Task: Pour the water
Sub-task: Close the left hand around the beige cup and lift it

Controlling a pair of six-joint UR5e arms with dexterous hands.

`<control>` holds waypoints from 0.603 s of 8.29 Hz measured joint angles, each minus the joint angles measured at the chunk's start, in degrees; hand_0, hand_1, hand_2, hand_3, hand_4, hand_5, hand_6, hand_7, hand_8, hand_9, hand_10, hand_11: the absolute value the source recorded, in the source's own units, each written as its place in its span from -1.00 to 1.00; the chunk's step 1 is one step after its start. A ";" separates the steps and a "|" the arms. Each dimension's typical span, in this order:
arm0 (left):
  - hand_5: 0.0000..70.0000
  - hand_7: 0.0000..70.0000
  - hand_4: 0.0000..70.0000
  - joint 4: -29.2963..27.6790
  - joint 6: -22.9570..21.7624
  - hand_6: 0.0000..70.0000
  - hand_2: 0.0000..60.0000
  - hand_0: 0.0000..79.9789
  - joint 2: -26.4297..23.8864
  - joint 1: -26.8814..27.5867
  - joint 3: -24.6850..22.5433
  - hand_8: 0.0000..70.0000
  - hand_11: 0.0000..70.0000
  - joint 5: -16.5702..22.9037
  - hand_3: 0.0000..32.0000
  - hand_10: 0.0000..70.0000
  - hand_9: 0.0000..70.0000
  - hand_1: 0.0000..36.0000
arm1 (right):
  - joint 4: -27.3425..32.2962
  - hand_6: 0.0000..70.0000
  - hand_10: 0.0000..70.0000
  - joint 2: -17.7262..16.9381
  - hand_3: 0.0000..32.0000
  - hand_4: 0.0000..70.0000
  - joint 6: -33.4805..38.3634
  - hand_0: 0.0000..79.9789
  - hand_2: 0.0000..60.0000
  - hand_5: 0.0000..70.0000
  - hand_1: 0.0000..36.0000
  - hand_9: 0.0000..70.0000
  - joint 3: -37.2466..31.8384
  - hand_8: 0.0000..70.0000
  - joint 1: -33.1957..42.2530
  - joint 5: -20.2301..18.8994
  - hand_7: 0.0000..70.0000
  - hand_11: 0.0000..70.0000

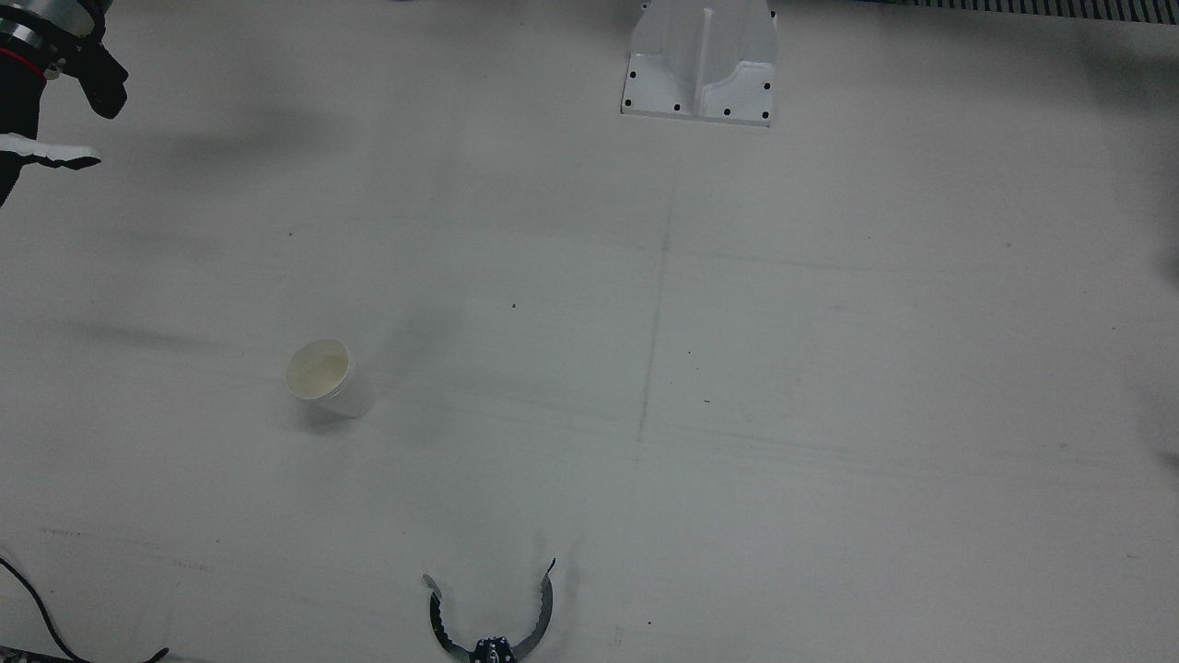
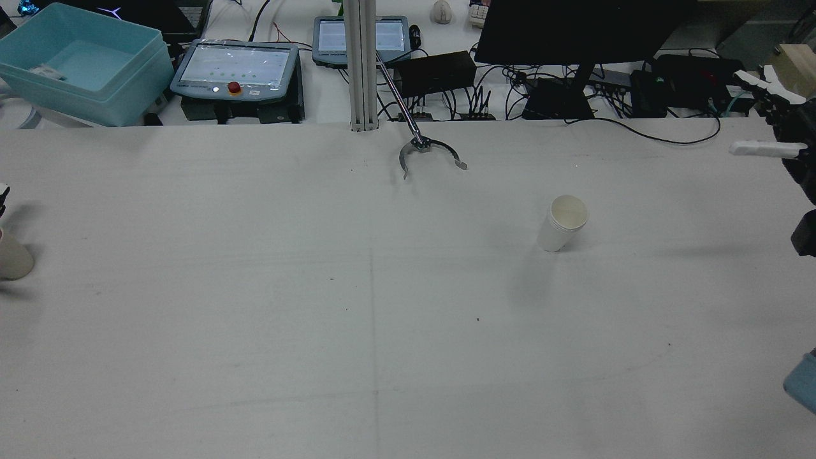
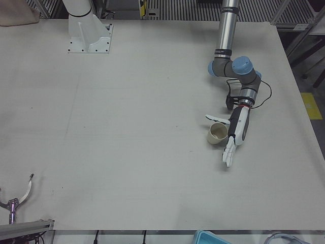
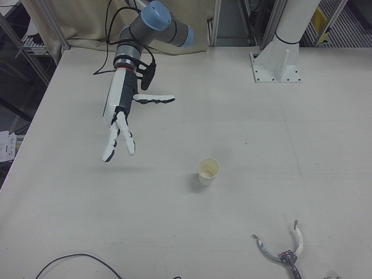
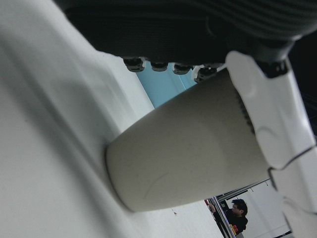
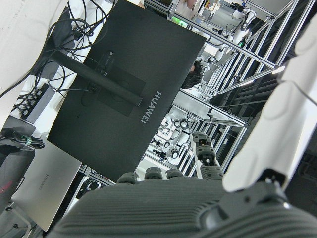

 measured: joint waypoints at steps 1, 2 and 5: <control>-1.00 -1.00 -0.71 0.10 0.02 -1.00 -1.00 0.22 -0.04 0.26 0.01 -1.00 -0.90 -0.08 -1.00 -0.96 -0.96 -0.33 | 0.02 -0.96 -1.00 0.00 -1.00 -0.83 0.00 0.16 -1.00 -0.95 -0.50 -0.94 -0.24 -0.94 -0.05 0.00 -1.00 -0.98; -0.99 -1.00 -0.65 0.22 0.03 -1.00 -1.00 0.24 -0.04 0.37 0.02 -1.00 -0.88 -0.11 -1.00 -0.95 -0.95 -0.26 | 0.06 -0.96 -1.00 0.00 -1.00 -0.83 0.00 0.16 -1.00 -0.95 -0.50 -0.94 -0.38 -0.94 -0.11 0.01 -0.99 -0.98; -0.09 -0.89 -0.44 0.96 -0.32 -0.98 -0.77 0.29 -0.03 0.45 -0.24 -1.00 -0.82 -0.13 -1.00 -0.91 -0.97 -0.04 | 0.18 -0.96 -1.00 0.07 -1.00 -0.82 0.06 0.15 -1.00 -0.95 -0.51 -0.94 -1.03 -0.94 -0.23 0.01 -1.00 -0.98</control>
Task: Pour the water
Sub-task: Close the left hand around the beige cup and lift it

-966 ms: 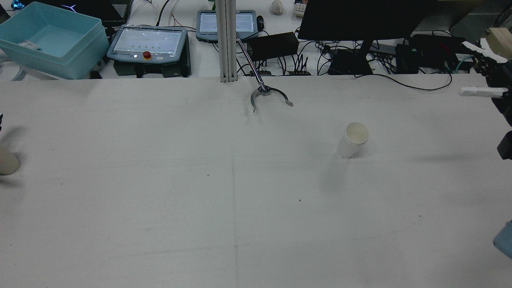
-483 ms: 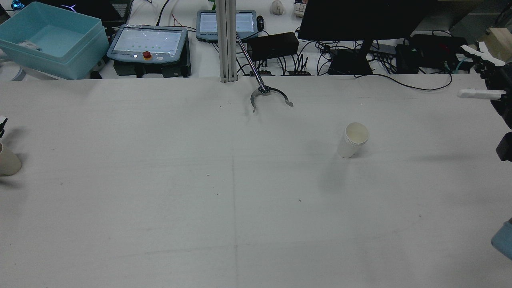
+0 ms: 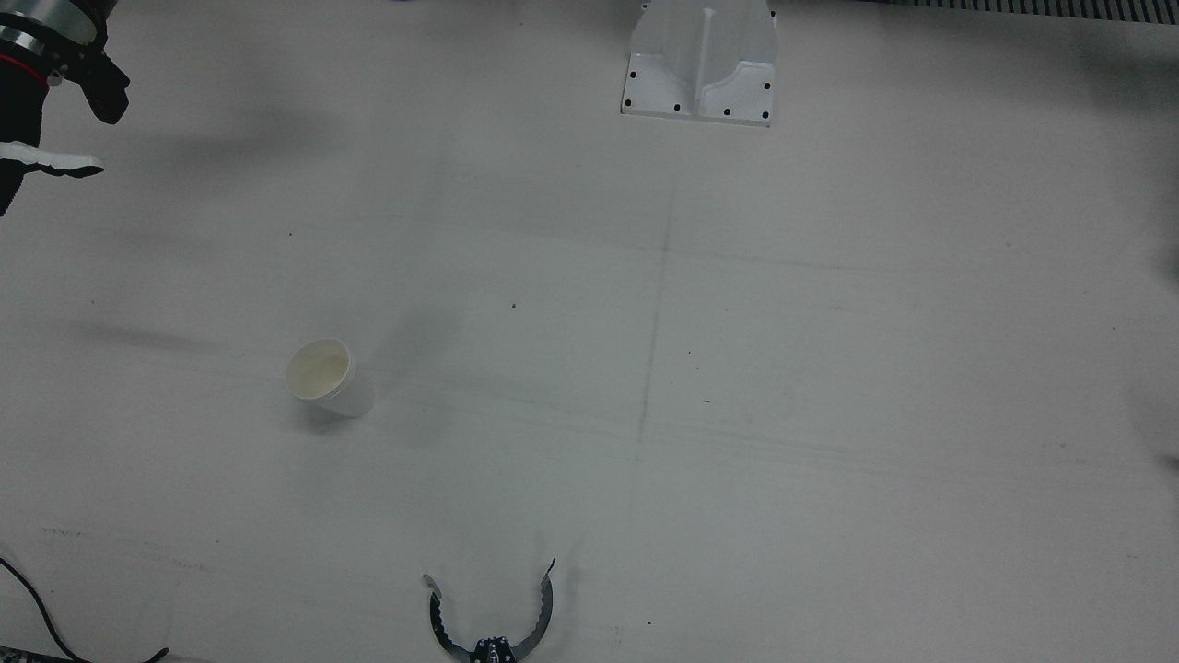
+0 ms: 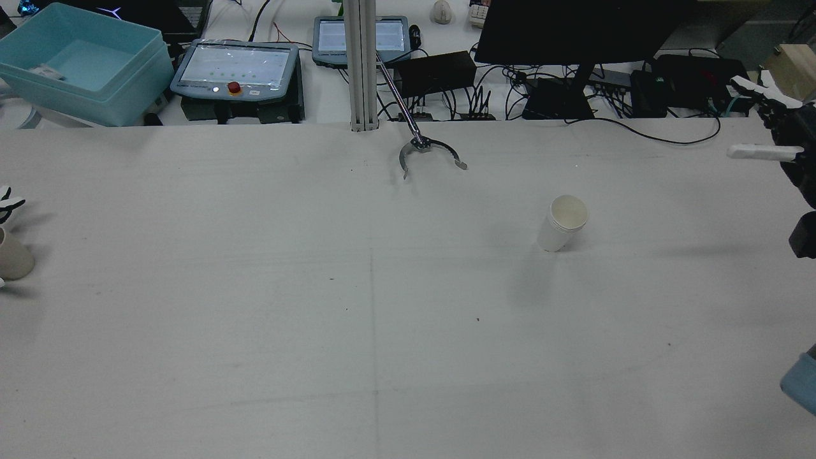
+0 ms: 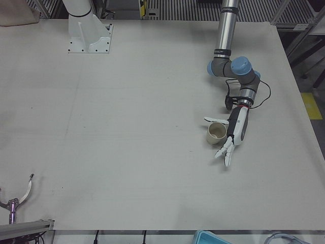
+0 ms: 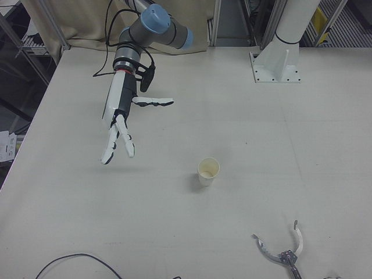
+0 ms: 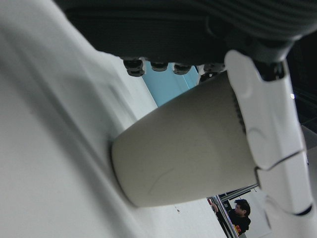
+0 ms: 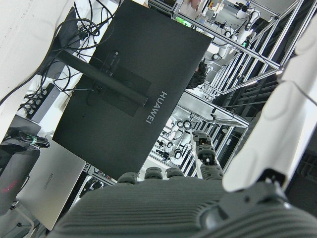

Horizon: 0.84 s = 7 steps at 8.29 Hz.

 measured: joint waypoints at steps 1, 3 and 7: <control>0.12 -0.86 -0.45 0.30 -0.14 -0.97 -0.59 0.30 -0.03 0.00 -0.13 -1.00 -0.81 0.00 -1.00 -0.90 -0.97 0.06 | 0.02 -0.97 -1.00 0.01 -1.00 -0.83 0.02 0.15 -1.00 -0.95 -0.51 -0.94 -0.06 -0.94 0.05 0.00 -1.00 -0.98; 0.47 -0.82 -0.45 0.67 -0.27 -0.95 1.00 0.20 -0.05 -0.02 -0.40 -1.00 -0.78 0.00 -1.00 -0.89 -0.96 0.66 | 0.03 -0.97 -1.00 0.02 -1.00 -0.83 0.02 0.16 -1.00 -0.95 -0.51 -0.94 -0.10 -0.94 0.10 0.00 -1.00 -0.99; 0.60 -0.83 -0.49 2.48 -2.36 -0.96 1.00 -0.77 0.05 -0.14 -0.73 -1.00 -0.79 0.00 -1.00 -0.89 -0.97 1.00 | 0.03 -0.97 -1.00 0.13 -1.00 -0.83 0.12 0.16 -1.00 -0.95 -0.51 -0.95 0.12 -0.94 0.17 0.00 -1.00 -1.00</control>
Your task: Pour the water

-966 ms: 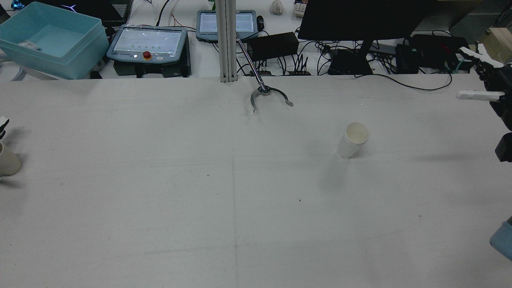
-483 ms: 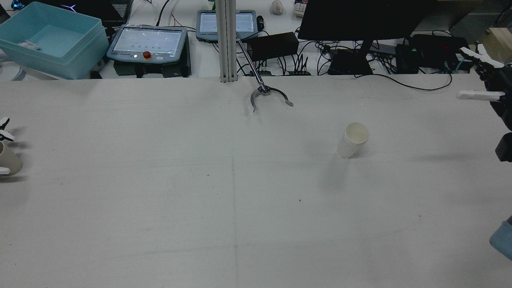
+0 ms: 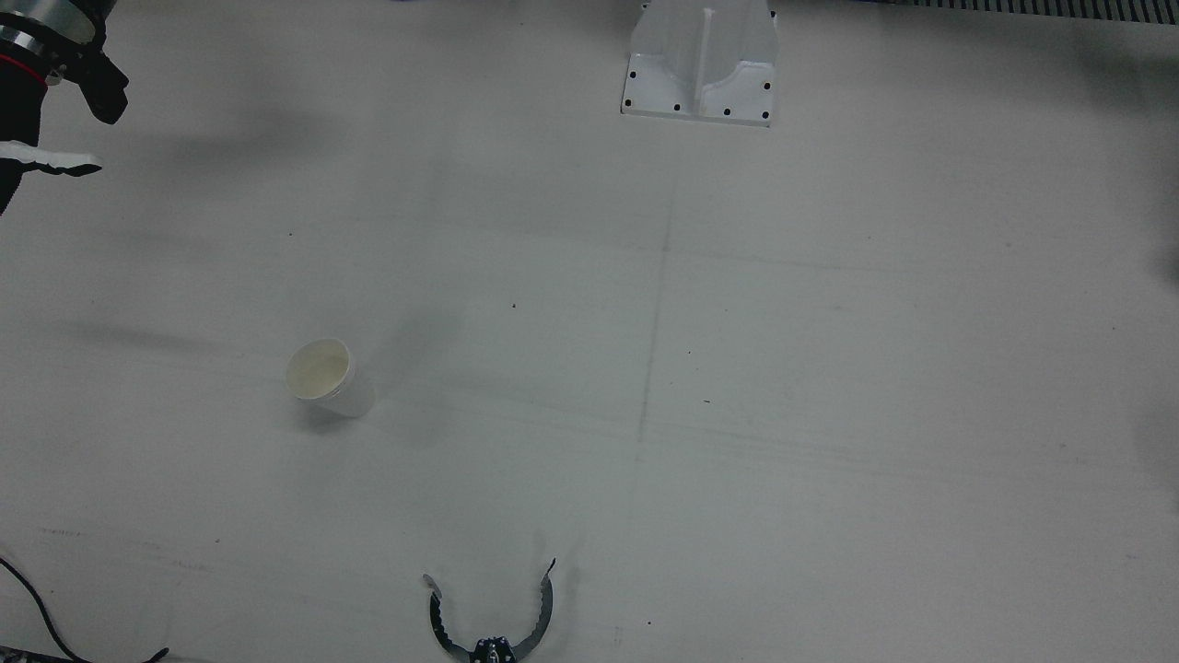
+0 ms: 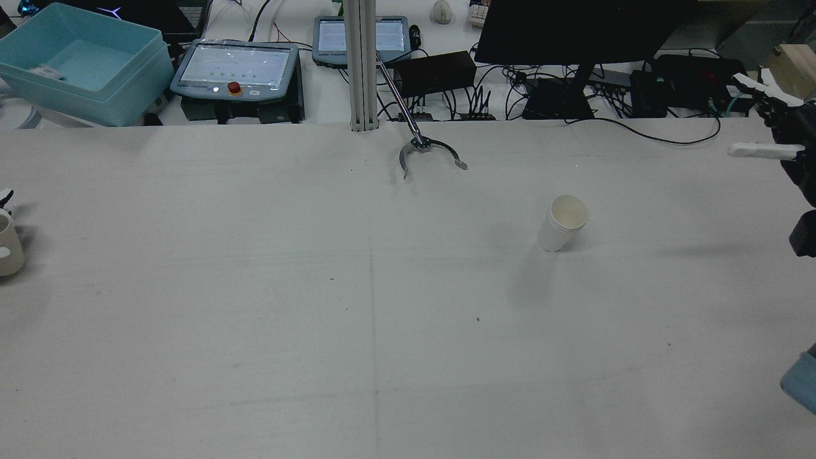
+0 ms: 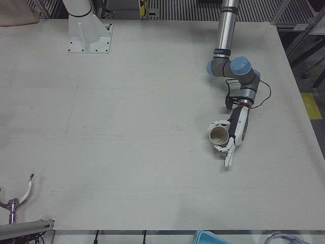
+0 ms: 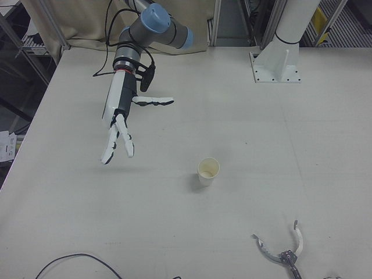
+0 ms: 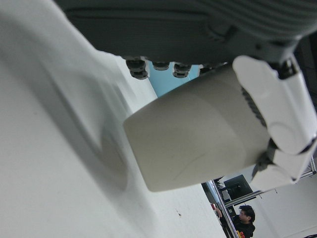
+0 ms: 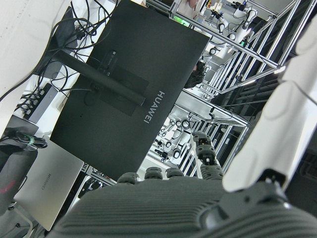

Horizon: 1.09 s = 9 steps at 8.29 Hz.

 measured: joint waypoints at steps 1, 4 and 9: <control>0.58 -0.84 -0.50 0.53 -0.86 -0.97 1.00 -0.78 0.03 -0.02 -0.04 -1.00 -0.80 0.00 -1.00 -0.89 -0.97 1.00 | 0.00 -0.97 -1.00 0.03 -1.00 -0.83 0.04 0.16 -1.00 -0.95 -0.51 -0.95 0.10 -0.94 0.06 0.00 -1.00 -1.00; 0.60 -0.86 -0.52 3.39 -3.59 -0.99 1.00 -0.58 0.82 -0.32 -3.61 -1.00 -0.79 -0.03 -1.00 -0.90 -0.97 1.00 | 0.00 -0.97 -1.00 0.17 -1.00 -0.83 0.15 0.17 -1.00 -0.93 -0.47 -0.96 0.56 -0.94 0.57 0.00 -0.99 -1.00; 0.89 -0.84 -0.54 5.72 -5.46 -0.93 1.00 0.22 2.61 -0.49 -7.96 -0.96 -0.69 -0.11 -1.00 -0.85 -0.90 1.00 | 0.00 -0.97 -1.00 0.23 -1.00 -0.84 0.33 0.16 -1.00 -0.94 -0.51 -0.96 0.78 -0.95 1.66 0.00 -0.99 -1.00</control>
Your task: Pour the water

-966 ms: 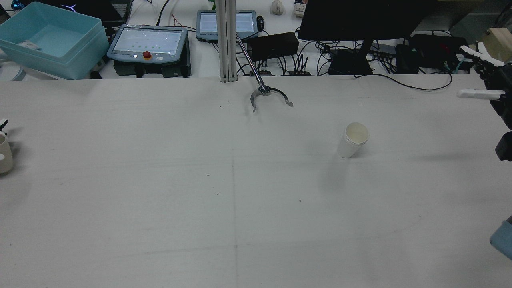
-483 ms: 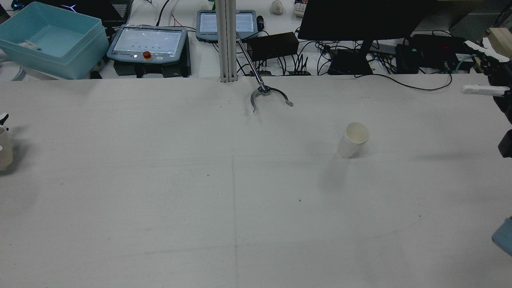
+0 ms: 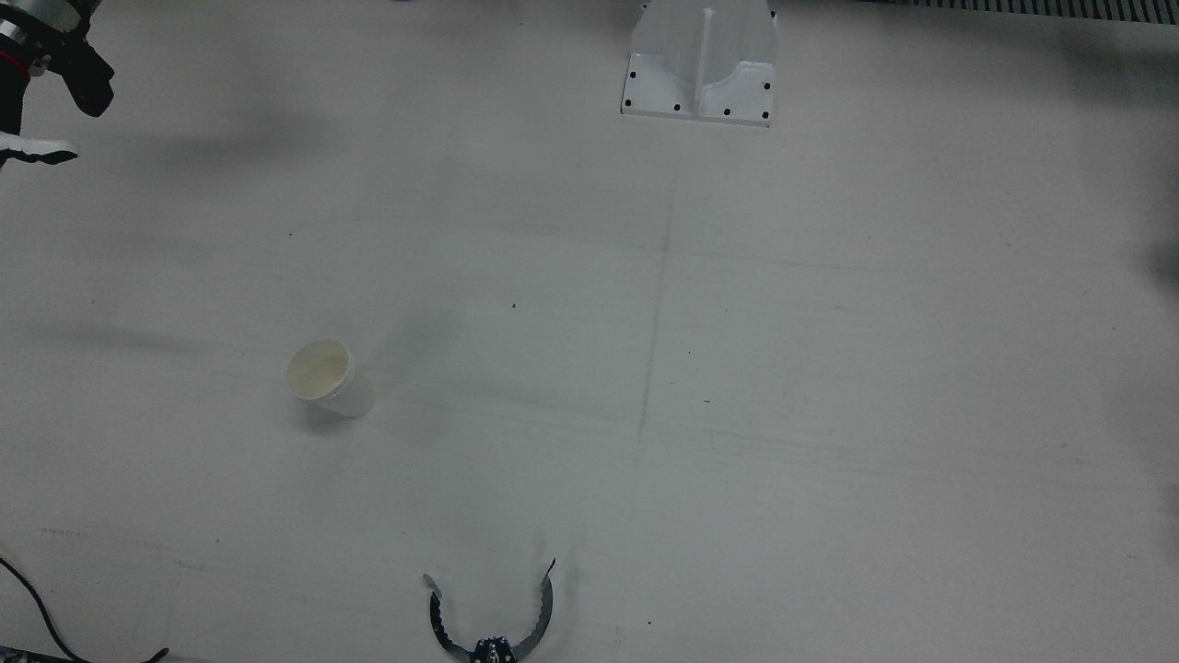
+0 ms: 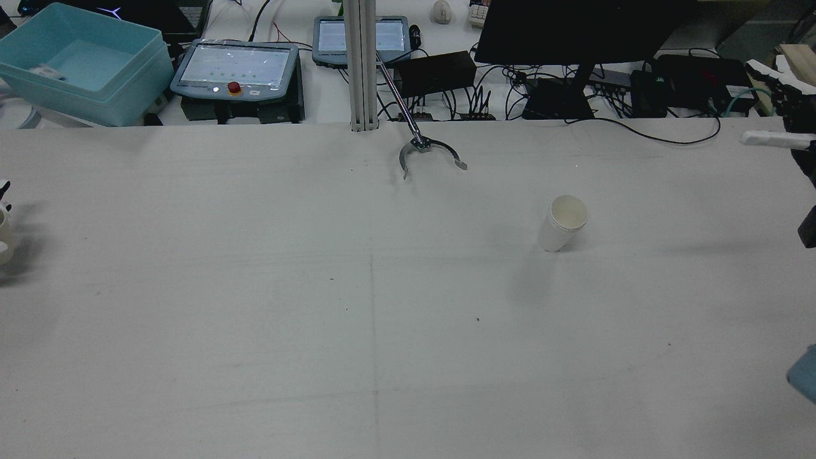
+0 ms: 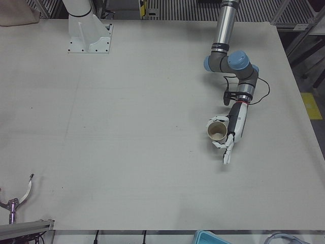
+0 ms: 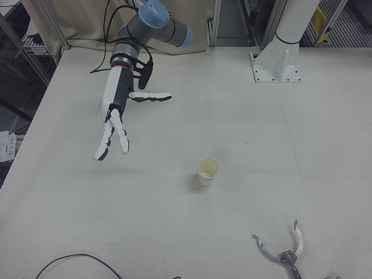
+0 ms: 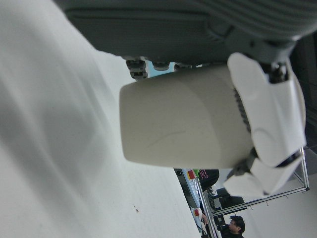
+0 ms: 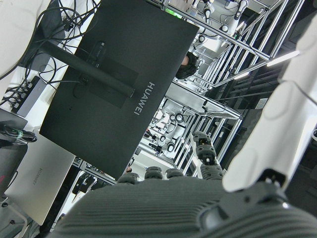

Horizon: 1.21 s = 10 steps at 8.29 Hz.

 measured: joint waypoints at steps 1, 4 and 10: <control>0.84 -0.84 -0.53 -0.23 -0.13 -0.93 1.00 0.21 0.56 -0.02 -0.07 -0.96 -0.69 0.01 -1.00 -0.85 -0.91 1.00 | -0.03 -0.97 -1.00 0.00 -1.00 -0.83 -0.02 0.16 -1.00 -0.93 -0.50 -0.96 0.21 -0.95 0.07 0.00 -0.99 -1.00; 0.61 -0.87 -0.39 -0.81 -1.20 -0.97 1.00 -0.06 1.52 -0.08 -0.06 -0.98 -0.75 0.02 -1.00 -0.88 -0.93 1.00 | -0.14 -0.97 -1.00 0.00 -1.00 -0.84 -0.07 0.16 -1.00 -0.92 -0.50 -0.96 1.07 -0.95 0.38 -0.07 -0.99 -1.00; 0.51 -0.86 -0.24 -1.78 -5.31 -0.96 1.00 -0.08 3.23 -0.24 -1.15 -0.97 -0.75 -4.13 -1.00 -0.87 -0.92 1.00 | 0.07 -0.98 -1.00 -0.04 -1.00 -0.85 -0.17 0.16 -1.00 -0.95 -0.48 -0.95 -0.24 -0.94 -0.14 0.10 -1.00 -0.97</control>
